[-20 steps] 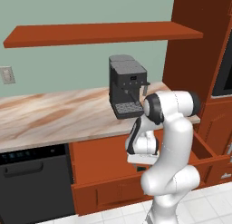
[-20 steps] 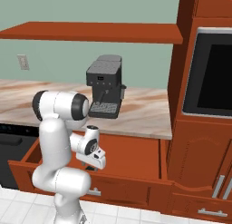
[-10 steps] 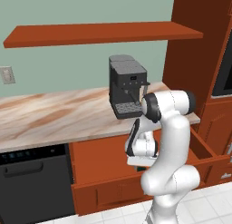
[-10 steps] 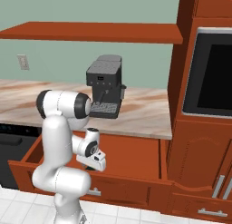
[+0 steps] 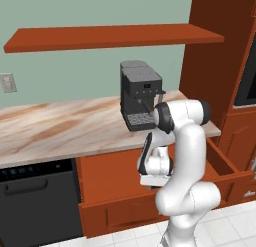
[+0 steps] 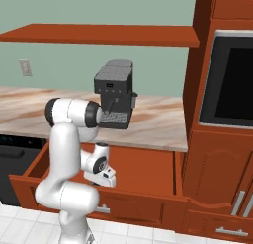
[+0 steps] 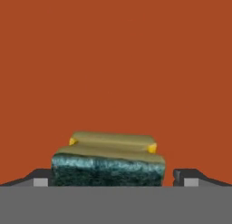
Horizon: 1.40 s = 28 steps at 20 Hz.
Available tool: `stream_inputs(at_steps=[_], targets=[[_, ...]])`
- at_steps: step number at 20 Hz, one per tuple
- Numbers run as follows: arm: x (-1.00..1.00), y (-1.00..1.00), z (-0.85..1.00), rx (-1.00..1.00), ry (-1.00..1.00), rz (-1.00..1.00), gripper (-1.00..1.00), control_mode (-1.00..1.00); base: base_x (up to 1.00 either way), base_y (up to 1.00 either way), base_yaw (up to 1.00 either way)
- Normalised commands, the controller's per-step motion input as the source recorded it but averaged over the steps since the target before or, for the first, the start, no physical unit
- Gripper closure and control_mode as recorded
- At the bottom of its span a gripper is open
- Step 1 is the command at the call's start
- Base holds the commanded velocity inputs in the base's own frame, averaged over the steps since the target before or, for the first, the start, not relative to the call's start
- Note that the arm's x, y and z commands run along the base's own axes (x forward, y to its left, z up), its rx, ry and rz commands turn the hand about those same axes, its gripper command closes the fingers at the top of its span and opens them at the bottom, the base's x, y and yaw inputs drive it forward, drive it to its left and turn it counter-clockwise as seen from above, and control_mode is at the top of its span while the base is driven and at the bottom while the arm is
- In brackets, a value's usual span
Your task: Restock the sink supplies by placing the sponge and soap dispenser on the counter and next to the sink. Make sure the soap dispenser is upright.
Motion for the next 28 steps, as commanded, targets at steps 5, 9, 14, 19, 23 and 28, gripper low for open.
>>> stream_inputs(at_steps=[5, 9, 14, 19, 23, 28], targets=[[0.00, 0.00, -0.28, 0.00, 0.01, 0.00, -1.00, -1.00, 0.00, 0.00, 0.00], [0.00, 0.00, -0.27, 0.00, 0.03, 0.00, 1.00, -1.00, 0.00, 0.00, 0.00], [0.00, 0.00, -0.22, 0.00, 0.02, 0.00, 1.00, -1.00, 0.00, 0.00, 0.00], [0.00, 0.00, -0.03, 0.00, 0.01, 0.00, 1.00, -1.00, 0.00, 0.00, 0.00], [0.00, 0.00, 0.00, 0.00, 0.00, 0.00, 1.00, -1.00, 0.00, 0.00, 0.00], [0.01, 0.00, 0.00, 0.00, 0.01, 0.00, 1.00, -1.00, 0.00, 0.00, 0.00]])
